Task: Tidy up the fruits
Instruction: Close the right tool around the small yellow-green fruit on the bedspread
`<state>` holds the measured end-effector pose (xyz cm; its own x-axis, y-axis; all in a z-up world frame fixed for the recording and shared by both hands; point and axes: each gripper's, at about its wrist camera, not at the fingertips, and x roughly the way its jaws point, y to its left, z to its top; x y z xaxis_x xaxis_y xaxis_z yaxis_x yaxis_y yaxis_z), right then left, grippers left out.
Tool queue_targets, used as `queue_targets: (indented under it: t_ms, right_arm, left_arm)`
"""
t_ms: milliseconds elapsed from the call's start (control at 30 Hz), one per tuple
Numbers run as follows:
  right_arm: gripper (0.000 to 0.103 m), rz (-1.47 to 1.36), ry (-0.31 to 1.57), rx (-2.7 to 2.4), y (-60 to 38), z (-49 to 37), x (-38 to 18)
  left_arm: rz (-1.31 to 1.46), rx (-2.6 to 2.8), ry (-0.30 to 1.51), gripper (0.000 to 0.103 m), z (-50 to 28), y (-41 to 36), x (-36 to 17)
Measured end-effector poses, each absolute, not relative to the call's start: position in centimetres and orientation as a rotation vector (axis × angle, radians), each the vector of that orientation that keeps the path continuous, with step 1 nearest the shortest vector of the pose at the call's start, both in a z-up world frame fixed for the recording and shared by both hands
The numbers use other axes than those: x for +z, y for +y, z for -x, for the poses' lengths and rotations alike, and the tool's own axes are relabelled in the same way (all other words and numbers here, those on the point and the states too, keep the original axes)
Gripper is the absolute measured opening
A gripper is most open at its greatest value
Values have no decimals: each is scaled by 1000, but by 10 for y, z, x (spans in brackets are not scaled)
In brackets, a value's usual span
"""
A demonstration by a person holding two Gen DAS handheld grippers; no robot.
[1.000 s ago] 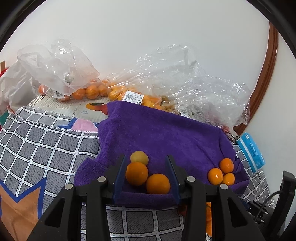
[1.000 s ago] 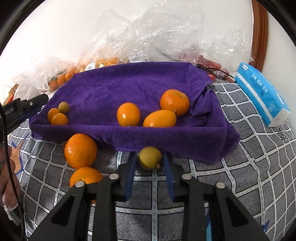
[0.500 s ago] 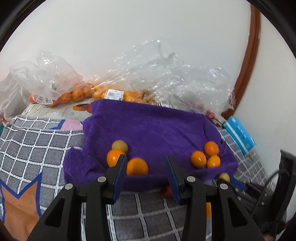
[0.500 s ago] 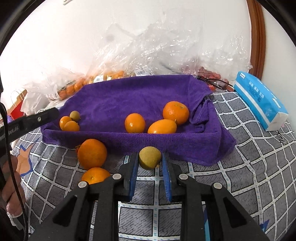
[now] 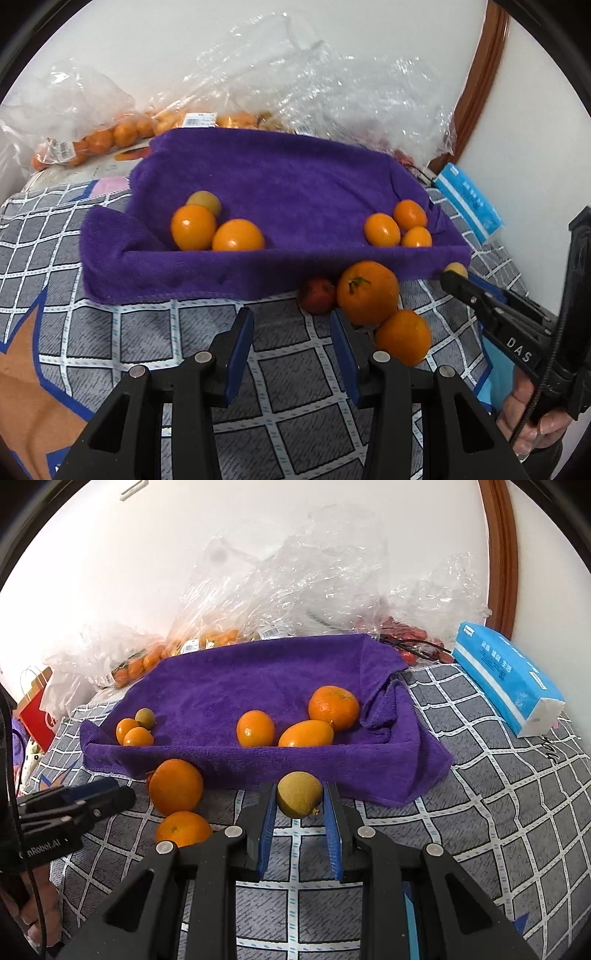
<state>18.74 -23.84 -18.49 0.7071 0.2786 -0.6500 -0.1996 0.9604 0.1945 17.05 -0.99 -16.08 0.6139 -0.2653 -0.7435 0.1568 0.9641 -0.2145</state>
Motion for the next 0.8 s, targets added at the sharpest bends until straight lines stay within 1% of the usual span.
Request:
queue_targets:
  t_ms: [267,367,533,667,733,800]
  right_arm:
    - [25,-105,739,269,-238,-188,-184]
    - [25,-104,737,268,-238,-188,-184]
    - [25,-99,736,267,-238,-187,-184]
    - [25,-93,733,267,-236,-187,-183]
    - [25,-93,733,267,-236,-186,-183]
    - [25,-96,733,266,-236,-186,-183]
  left_arm:
    - [88,-252,909,41,-180,-21,-165]
    - [65,-241,909,39,-183,-25,-165]
    - [91,-244,913,39,-186,-23,-166]
    - [95,-258,909,35,-188,-23,-167]
    - [96,-273,911,31,-189,-25,-167]
    - [100,-293,912,22,-188,-25,-167]
